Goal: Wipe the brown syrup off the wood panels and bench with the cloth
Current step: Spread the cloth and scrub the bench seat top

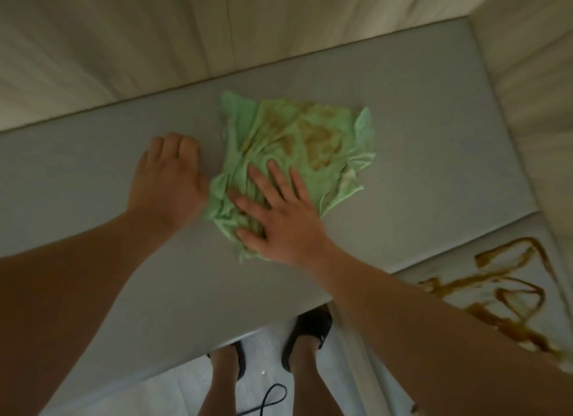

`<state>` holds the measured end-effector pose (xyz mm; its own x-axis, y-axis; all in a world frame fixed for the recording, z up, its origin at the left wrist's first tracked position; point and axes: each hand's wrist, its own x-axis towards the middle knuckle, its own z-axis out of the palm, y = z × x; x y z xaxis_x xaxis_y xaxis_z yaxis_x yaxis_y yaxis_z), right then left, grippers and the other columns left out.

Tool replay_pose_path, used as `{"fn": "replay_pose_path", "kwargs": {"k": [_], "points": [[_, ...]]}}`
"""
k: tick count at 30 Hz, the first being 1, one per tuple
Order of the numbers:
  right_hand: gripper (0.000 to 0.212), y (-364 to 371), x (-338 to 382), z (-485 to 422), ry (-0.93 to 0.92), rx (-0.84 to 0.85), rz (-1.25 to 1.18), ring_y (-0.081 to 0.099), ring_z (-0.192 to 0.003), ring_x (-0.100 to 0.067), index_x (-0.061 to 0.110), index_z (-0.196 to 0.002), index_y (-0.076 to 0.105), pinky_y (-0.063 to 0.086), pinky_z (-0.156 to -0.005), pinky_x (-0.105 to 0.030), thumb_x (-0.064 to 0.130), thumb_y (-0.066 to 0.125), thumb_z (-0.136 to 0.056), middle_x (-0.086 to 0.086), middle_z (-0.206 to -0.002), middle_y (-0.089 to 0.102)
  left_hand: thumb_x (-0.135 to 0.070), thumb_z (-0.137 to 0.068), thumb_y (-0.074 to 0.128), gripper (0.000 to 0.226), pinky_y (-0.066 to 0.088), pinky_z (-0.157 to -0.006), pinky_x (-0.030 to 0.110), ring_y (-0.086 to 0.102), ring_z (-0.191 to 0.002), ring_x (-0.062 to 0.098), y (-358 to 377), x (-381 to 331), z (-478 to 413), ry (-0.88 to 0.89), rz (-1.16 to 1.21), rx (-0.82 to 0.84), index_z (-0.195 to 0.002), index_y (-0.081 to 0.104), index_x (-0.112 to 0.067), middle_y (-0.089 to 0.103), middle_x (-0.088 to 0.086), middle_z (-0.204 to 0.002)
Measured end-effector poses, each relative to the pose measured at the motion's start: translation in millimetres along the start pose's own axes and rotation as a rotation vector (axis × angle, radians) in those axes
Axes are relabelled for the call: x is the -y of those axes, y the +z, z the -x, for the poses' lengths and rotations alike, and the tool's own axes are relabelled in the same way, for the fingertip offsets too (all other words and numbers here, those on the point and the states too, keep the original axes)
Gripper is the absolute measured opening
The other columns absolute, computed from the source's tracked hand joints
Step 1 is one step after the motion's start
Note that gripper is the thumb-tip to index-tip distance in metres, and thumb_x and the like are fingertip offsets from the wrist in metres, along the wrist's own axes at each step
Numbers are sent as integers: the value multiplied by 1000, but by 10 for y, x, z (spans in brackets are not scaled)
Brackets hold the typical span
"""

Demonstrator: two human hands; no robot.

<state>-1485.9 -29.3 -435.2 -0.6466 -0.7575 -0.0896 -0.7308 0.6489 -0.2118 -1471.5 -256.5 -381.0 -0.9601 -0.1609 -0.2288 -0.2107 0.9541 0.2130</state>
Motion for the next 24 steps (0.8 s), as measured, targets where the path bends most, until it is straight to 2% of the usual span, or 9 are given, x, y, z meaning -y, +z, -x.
{"fn": "replay_pose_path", "kwargs": {"k": [3,7,9,11,14,17,20,22,24], "points": [[68,-64,-487,394,-20,94,64,11,-159,-31,49,-158,32,9,-126,-59,73,41,-96,3,-172,19,-25,-80,40,45,48,-84,56,48,-102,45,47,-169,-33,70,-41,23,-109,56,4,54,28,-109],[78,-295,-1425,760,523,190,98,4,-159,-36,56,-159,9,6,-125,-62,84,19,-86,0,-174,4,-25,-80,37,46,44,-95,55,47,-109,45,153,-583,-130,143,-25,2,-111,54,4,53,29,-118],[81,-391,-1693,914,821,186,46,-5,-159,-34,58,-158,4,0,-124,-63,87,20,-84,2,-174,-6,-25,-79,40,45,42,-96,53,48,-112,45,233,-774,-120,215,-25,-5,-113,56,1,53,27,-121],[81,-403,-1735,972,994,140,-24,-11,-159,-32,56,-158,6,-4,-124,-63,88,24,-86,4,-173,-12,-26,-76,42,46,40,-97,51,49,-113,43,305,-914,-73,295,-30,-2,-114,58,-5,53,24,-123],[84,-298,-1476,917,1128,67,-70,-13,-159,-33,48,-162,0,-3,-125,-61,84,21,-90,-2,-173,-14,-29,-74,43,49,39,-98,52,49,-114,41,373,-1023,19,369,-55,37,-115,59,-7,54,21,-124],[89,-203,-1011,853,1111,55,-75,-16,-158,-34,30,-166,-6,-5,-127,-57,77,19,-94,-10,-172,-16,-26,-74,44,45,42,-94,53,50,-111,41,352,-1022,83,368,-59,71,-110,61,-5,56,22,-120],[84,-104,-438,753,966,43,-119,-21,-157,-32,19,-165,-8,-10,-127,-50,67,17,-101,-10,-172,-18,-22,-75,44,39,45,-89,53,53,-107,43,268,-935,138,304,-50,90,-103,63,-3,58,24,-110],[75,-50,-106,695,838,33,-186,-18,-158,-31,17,-166,0,-10,-128,-47,56,18,-105,-8,-173,-12,-22,-75,43,38,47,-86,54,55,-105,43,192,-840,197,280,-30,110,-100,64,-3,60,24,-104],[66,-58,158,667,678,16,-283,-5,-159,-34,14,-165,16,-1,-129,-48,41,24,-106,-11,-173,4,-22,-76,43,37,49,-84,54,56,-105,44,71,-730,277,258,-3,146,-99,65,-5,62,23,-103]]}}
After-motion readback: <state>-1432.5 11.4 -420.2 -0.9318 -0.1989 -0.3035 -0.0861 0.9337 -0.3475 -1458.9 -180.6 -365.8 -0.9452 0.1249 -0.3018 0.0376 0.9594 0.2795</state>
